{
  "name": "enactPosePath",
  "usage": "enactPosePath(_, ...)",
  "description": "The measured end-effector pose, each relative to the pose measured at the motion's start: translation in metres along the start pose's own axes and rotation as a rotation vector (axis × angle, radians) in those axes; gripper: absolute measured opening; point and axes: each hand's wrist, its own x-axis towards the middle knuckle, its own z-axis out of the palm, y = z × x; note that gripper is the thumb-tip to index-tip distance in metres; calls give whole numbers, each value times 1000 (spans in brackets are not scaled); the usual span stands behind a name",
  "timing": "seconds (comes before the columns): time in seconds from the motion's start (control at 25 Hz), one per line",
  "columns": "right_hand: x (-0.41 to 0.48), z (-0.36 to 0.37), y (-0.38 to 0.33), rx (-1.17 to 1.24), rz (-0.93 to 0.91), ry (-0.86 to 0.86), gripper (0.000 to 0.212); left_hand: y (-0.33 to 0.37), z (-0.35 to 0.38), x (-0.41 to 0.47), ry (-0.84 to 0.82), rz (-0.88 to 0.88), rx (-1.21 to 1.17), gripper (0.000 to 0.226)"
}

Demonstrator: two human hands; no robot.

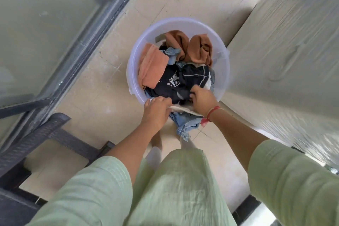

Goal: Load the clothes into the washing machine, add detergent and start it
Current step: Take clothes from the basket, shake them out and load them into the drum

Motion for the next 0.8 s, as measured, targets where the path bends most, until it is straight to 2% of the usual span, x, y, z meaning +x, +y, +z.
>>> enactPosePath(0.08, -13, -24, -5, 342, 167, 214, 20, 6, -11, -4, 130, -22, -196, 9)
enactPosePath(0.12, -22, -41, -7, 422, 180, 320, 20, 10, -21, -8, 179, -6, -273, 8)
enactPosePath(0.36, -103, -145, -44, 507, -142, 673, 15, 61, -104, -51, 375, 173, -462, 15)
enactPosePath(0.52, -170, -199, -71, 556, -291, 860, 14, 100, -165, -108, 507, 312, -421, 33)
enactPosePath(0.8, -288, -339, -128, 552, -573, 1350, 14, 149, -284, -199, 808, 551, -314, 16)
